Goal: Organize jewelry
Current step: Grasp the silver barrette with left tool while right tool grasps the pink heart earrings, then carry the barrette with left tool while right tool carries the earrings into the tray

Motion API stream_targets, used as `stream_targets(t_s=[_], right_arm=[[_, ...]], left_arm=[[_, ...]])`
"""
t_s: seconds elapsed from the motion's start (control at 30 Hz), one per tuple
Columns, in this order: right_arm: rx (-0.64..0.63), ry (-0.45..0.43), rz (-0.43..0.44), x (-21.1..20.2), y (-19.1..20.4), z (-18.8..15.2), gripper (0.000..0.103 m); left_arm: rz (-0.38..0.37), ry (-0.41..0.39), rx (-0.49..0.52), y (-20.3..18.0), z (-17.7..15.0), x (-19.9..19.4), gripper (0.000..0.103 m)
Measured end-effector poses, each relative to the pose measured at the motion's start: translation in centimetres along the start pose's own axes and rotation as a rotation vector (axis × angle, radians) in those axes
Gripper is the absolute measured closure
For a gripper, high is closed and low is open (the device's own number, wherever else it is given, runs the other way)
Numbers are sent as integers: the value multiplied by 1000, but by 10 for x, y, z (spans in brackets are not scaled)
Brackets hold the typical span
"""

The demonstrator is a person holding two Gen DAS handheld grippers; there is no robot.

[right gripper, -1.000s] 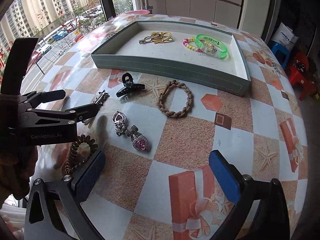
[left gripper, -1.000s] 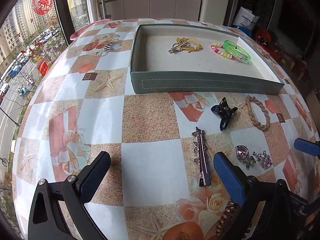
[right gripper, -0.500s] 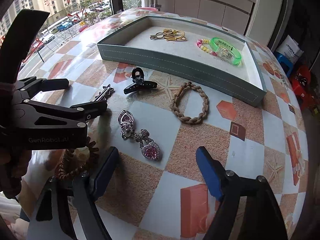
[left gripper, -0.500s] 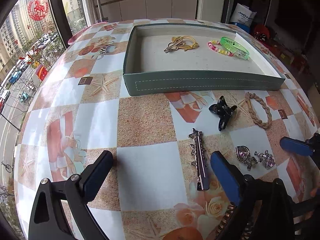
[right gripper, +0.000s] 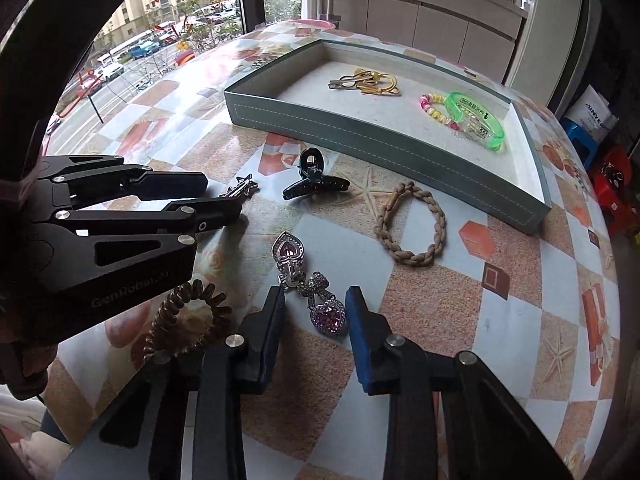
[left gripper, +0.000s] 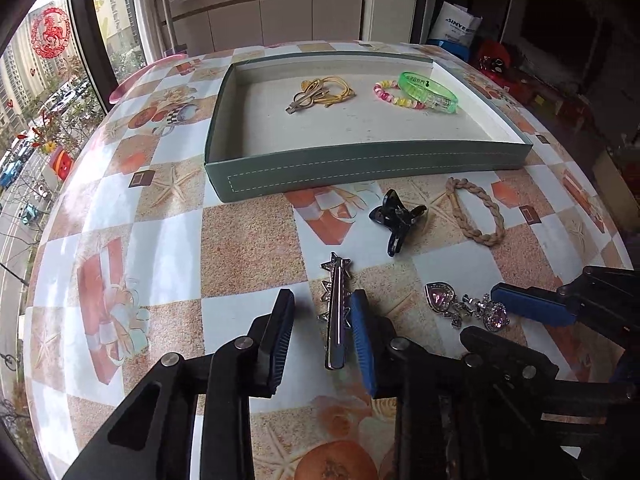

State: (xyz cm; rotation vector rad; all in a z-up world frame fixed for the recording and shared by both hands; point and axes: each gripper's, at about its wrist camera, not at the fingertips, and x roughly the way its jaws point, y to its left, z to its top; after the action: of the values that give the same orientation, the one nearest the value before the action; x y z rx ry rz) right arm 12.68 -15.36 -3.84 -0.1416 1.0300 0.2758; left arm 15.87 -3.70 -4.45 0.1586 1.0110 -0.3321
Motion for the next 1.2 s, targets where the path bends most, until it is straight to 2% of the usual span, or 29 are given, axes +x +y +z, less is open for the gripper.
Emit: stream_targets(t_s=[0.03,0.07,0.2,0.33,0.6,0.73,0.9,1.07,1.2], right_arm=[[-1,0,1,0,1,0,77],[-1,0,-1,0,1,0,84],[32,1,-9,-1,-2,-2,84],[88,-2,23,-7,-11,-6,84],[186,-42,75,-37,-38,-7,84],[242,-84,97,-57,-61,7,84],[310,-123,113,-71,-94,42,84],[348,-137,112,-62,-121,83,84],[361,-120,109,-42,-136,107,84]], left_arm=[[-4,-1,8,-1,-1,-1,73],[-6,-1,11,-1,-1,-1,73],[-24,-7,-2,1,-3,-4,73],[-41,-16,-34,6,-5,-9,73],[-46,-109,-30,7,5,-47,73],[-50,-169,-40,10,26,-70,73],[-72,-212,-67,19,67,-82,73],[-53,-217,-82,24,108,-68,73],[-34,-185,-98,26,134,-38,73]])
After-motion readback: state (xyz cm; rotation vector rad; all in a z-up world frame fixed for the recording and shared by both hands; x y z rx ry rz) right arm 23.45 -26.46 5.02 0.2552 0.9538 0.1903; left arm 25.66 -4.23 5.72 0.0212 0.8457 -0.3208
